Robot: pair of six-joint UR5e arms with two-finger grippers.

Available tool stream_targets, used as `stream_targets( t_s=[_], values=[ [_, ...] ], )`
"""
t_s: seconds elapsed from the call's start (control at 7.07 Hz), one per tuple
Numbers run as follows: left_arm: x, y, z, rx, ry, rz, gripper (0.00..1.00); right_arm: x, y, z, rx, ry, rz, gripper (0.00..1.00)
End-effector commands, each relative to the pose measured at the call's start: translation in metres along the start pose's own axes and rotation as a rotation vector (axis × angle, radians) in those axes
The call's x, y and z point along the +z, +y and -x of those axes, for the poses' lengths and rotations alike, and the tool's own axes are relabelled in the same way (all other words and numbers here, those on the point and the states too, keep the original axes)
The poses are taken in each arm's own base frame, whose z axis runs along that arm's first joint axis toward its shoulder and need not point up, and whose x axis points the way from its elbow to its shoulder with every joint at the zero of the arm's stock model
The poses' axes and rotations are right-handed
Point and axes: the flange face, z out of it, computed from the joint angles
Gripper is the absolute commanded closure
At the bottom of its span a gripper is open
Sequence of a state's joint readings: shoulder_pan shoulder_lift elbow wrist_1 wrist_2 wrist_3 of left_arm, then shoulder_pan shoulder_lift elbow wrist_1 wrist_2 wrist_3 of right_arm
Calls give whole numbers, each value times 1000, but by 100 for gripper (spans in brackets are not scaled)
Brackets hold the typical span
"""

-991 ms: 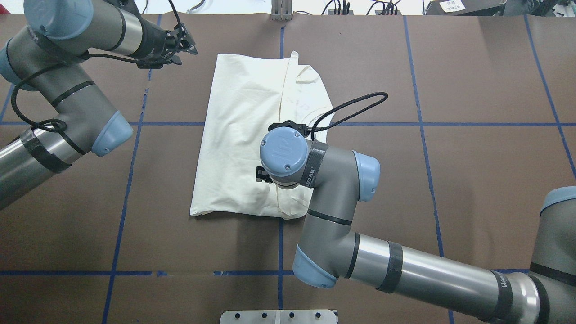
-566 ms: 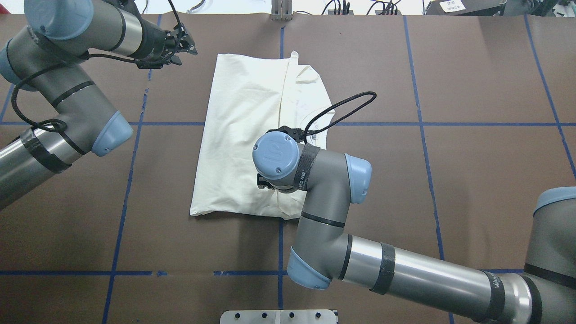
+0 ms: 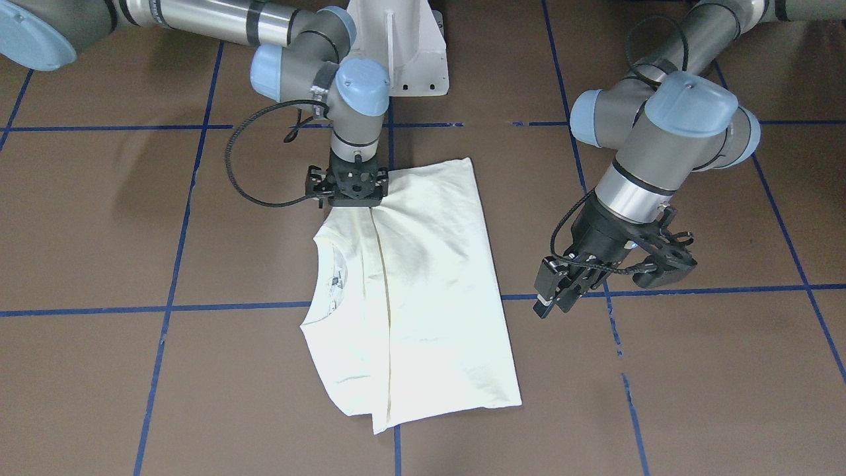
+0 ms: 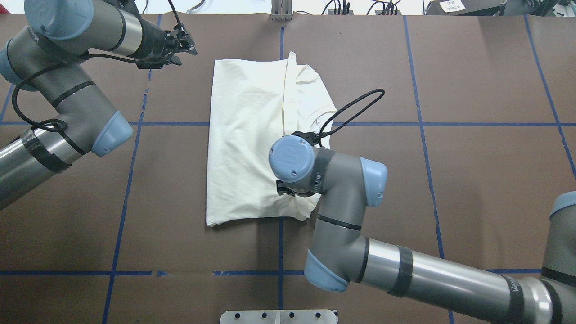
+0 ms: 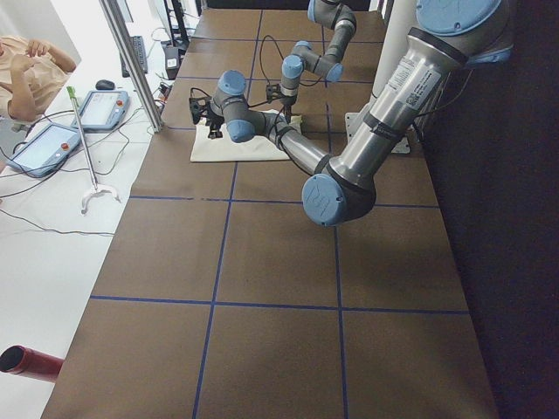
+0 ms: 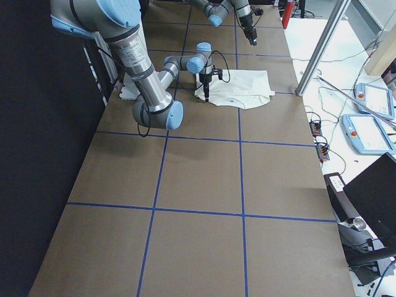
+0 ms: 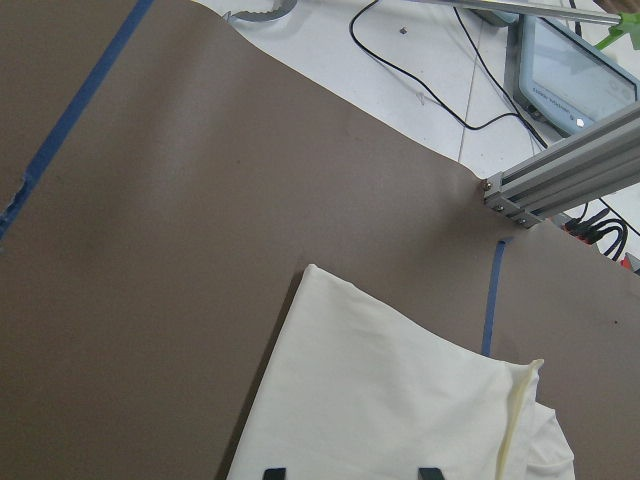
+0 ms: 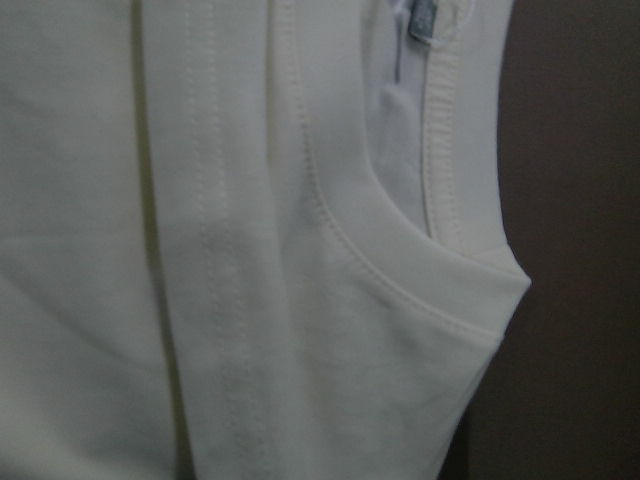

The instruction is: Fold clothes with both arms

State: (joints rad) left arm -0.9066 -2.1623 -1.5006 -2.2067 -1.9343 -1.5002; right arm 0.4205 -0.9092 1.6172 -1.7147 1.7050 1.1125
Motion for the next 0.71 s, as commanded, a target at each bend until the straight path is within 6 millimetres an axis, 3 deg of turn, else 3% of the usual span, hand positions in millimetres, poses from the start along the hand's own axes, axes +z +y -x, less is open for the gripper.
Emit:
stream_targets(
  t_s=[0.0,0.42,0.57],
  values=[
    [0,0,0,0,1,0,46,-10,19,-78,-67,4,-12,0],
    [0,0,-1,0,1,0,46,-12,19,-83,-61,19,-12,0],
    [-1,0,-1,1,2,0,46,-14,21,-75,-52,11,-17,0]
  ],
)
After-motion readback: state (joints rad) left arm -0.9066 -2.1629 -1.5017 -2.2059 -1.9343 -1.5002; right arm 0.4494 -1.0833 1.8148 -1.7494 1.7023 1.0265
